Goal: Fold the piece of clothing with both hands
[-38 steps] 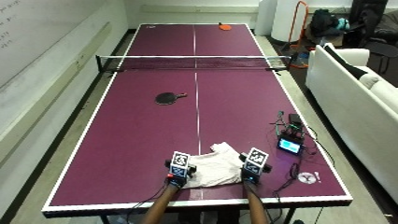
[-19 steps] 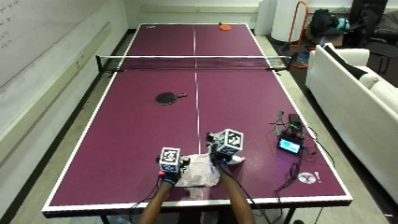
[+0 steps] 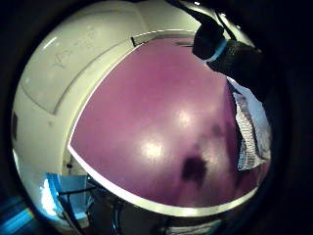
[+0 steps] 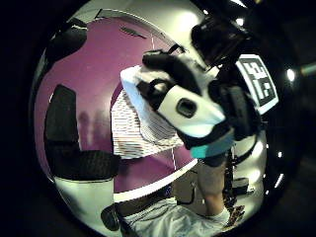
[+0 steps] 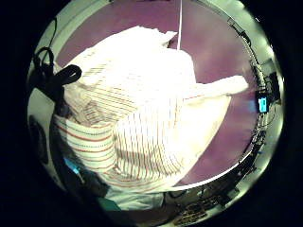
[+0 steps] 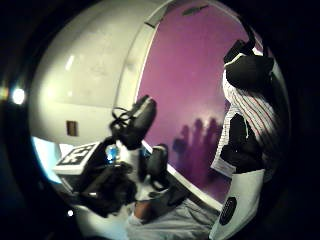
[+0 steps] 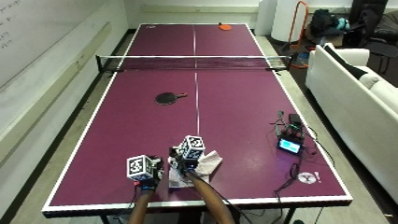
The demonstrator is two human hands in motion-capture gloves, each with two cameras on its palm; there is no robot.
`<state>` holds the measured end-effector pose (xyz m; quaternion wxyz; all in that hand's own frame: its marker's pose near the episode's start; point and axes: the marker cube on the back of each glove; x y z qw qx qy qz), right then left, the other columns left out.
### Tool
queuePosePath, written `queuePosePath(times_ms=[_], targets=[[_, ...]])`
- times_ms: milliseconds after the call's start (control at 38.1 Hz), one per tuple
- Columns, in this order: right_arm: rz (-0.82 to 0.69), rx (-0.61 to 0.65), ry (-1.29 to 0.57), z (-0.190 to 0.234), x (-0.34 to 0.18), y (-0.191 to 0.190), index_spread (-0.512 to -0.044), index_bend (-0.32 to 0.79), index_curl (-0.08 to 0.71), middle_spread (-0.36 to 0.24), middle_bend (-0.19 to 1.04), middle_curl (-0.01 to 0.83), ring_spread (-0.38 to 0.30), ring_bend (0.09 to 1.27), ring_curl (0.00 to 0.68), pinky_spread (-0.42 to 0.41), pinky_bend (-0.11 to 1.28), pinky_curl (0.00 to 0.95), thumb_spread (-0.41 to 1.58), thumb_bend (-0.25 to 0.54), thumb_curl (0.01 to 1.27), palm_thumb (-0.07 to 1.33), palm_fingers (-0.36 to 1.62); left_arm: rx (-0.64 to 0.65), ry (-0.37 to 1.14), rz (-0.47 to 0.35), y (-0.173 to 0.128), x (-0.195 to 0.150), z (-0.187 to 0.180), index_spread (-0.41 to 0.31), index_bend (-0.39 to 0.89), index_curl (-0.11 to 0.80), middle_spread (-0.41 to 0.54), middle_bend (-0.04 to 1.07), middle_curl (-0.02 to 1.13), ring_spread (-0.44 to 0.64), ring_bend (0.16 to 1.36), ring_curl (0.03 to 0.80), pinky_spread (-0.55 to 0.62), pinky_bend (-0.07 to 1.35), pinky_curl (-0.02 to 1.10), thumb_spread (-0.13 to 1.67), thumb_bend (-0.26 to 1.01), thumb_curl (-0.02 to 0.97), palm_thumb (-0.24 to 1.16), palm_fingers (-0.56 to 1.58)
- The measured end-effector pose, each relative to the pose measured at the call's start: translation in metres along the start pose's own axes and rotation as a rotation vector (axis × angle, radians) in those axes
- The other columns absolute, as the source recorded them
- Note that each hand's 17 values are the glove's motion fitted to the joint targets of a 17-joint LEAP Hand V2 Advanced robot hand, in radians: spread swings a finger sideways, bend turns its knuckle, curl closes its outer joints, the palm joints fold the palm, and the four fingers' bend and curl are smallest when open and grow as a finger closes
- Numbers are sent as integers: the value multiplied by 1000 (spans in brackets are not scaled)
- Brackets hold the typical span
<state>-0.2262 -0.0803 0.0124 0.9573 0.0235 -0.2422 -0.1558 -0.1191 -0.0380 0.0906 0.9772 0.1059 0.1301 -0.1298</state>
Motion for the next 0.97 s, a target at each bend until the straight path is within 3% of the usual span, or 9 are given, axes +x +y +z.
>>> queuePosePath(times_ms=[79,184,236,315,420,577,682,813,970], targets=[[-32,1,75,8,1,0,-332,62,197,-258,379,467,-252,778,472,-385,728,412,914,0,462,1139,1172,0,-32,-8,2,-4,-7,-147,142,378,-96,174,348,-46,552,366,276,187,347,1543,106,258,497,655],[-86,-18,145,1,5,9,-341,10,170,-259,394,474,-257,790,474,-379,728,407,893,-14,474,1141,1142,140,-173,12,-18,-15,-15,-146,143,374,-96,172,350,-46,552,365,274,190,348,1539,106,268,502,656],[-112,-3,165,-10,10,15,-342,0,156,-259,409,478,-260,785,472,-376,722,405,883,-23,479,1127,1118,108,-116,27,-12,0,-13,-145,144,372,-95,171,351,-46,552,365,274,189,348,1537,105,273,504,656],[-107,3,186,-26,24,26,-345,-21,129,-264,364,464,-269,738,458,-319,715,403,909,-61,463,1026,929,52,-92,53,-1,19,-11,-145,145,369,-95,171,351,-40,553,364,273,189,349,1533,102,277,502,657],[-11,-60,291,-31,81,32,-346,109,169,-239,367,467,-244,645,448,-168,545,390,1011,-60,430,918,630,161,-225,138,-7,38,-28,-144,147,368,-95,172,353,-38,547,364,273,190,350,1526,95,282,498,654],[152,-60,583,-62,143,44,-351,173,203,-198,303,433,-174,476,371,-48,487,341,1166,-11,401,871,557,52,-172,232,5,79,-33,-150,153,366,-92,150,344,-31,524,356,238,240,365,1465,38,281,423,684],[296,-2,765,-109,165,77,-357,152,220,-193,275,422,-142,412,351,17,469,335,1253,20,398,912,475,137,-251,272,-2,100,-47,-152,140,360,-68,126,330,-26,545,365,223,286,384,1451,20,284,404,646],[354,48,658,-126,181,90,-359,156,237,-178,252,409,-95,343,322,91,424,319,1319,34,398,938,387,102,-303,280,12,110,-58,-145,136,351,-42,126,311,-16,564,368,213,327,398,1436,-2,286,383,607],[343,77,523,-127,184,95,-361,165,260,-155,216,394,-40,283,299,158,403,310,1368,24,393,926,342,149,-302,284,14,116,-73,-143,143,347,-36,136,300,-15,581,368,197,340,400,1421,-7,290,378,601]])
